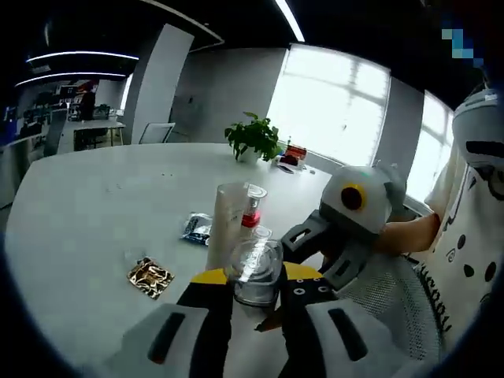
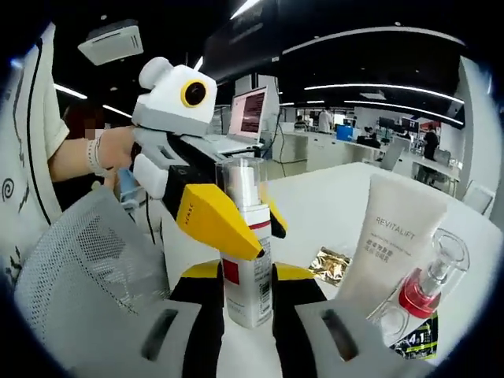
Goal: Arrange the skincare products in the storage area until every visible bottle or jar stands upright without overlapping.
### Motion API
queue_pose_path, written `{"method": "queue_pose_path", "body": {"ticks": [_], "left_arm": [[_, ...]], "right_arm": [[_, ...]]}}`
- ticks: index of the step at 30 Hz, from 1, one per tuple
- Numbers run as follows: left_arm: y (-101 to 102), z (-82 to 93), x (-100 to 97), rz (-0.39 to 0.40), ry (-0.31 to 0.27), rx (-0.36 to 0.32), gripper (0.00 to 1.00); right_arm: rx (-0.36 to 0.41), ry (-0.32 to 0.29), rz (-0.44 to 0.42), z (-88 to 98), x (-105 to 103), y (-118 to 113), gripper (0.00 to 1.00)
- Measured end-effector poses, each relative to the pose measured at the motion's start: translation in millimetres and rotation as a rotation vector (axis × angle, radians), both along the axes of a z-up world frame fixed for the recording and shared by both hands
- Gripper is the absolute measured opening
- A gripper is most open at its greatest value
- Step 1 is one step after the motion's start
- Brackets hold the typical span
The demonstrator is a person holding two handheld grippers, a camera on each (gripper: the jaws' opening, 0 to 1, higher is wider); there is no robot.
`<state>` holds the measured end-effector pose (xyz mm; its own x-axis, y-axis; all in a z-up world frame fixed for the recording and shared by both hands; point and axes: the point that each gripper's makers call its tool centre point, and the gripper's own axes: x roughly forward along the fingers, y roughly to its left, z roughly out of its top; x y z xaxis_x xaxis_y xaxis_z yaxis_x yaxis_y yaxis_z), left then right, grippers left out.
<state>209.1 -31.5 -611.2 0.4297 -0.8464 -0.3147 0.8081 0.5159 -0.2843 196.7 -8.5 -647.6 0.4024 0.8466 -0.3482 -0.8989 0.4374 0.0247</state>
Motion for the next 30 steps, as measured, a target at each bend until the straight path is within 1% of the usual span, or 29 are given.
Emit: {"method": "queue_pose_path", "body": {"ticks": [2, 6, 8, 10, 12, 17, 20, 21, 24, 25, 26, 28, 30], "left_arm": [[-0.9, 0.4, 0.5, 0.005, 0.0, -0.007, 0.18], [-3.1, 1.2, 0.8, 0.012, -0.003, -0.025, 0.18], [-3.6, 0.4, 1.4, 0.014, 0.002, -0.032, 0.19], [-5.4, 0.1, 1.6, 0.016, -0.005, -0.041, 0.18], [-5.7, -1.0, 2.1, 0.019, -0.012, -0.041, 0.18], [-4.3, -2.8, 2.2, 0.028, 0.006, -0.059, 0.18], [-4.2, -4.4, 0.2, 0.022, 0.006, -0.052, 0.18], [-4.3, -5.9, -1.3, 0.015, 0.008, -0.039, 0.17], [-5.7, -7.3, -2.6, 0.015, 0.0, -0.016, 0.17], [-5.9, -8.6, -3.5, 0.013, 0.003, -0.006, 0.17], [-5.5, -8.7, -2.8, 0.018, 0.0, -0.006, 0.17], [-5.7, -9.9, -0.8, 0.023, -0.001, -0.008, 0.17], [-4.4, -12.4, 3.5, 0.045, -0.01, 0.003, 0.17]], "right_arm": [[0.011, 0.004, -0.001, 1.0, 0.4, -0.2, 0.22], [0.044, 0.035, -0.007, 2.4, 0.3, 0.2, 0.22], [0.084, 0.067, -0.008, 5.3, -1.2, 1.8, 0.22], [0.104, 0.092, -0.009, 5.3, 1.0, 1.1, 0.22], [0.107, 0.101, -0.011, 4.1, 1.1, 0.3, 0.22], [0.111, 0.124, -0.011, 1.3, -1.7, 1.1, 0.22], [0.111, 0.141, -0.01, -0.6, -3.3, 1.1, 0.23], [0.11, 0.154, -0.006, -1.7, -5.6, 2.2, 0.23], [0.094, 0.156, -0.01, -3.8, -6.9, 2.5, 0.24], [0.089, 0.17, -0.01, -4.8, -8.5, 2.3, 0.24], [0.087, 0.165, -0.025, -4.3, -8.1, 1.9, 0.24], [0.056, 0.131, -0.032, -5.0, -7.9, 0.6, 0.24], [-0.027, 0.099, -0.039, -12.1, -7.0, -6.4, 0.24]]}}
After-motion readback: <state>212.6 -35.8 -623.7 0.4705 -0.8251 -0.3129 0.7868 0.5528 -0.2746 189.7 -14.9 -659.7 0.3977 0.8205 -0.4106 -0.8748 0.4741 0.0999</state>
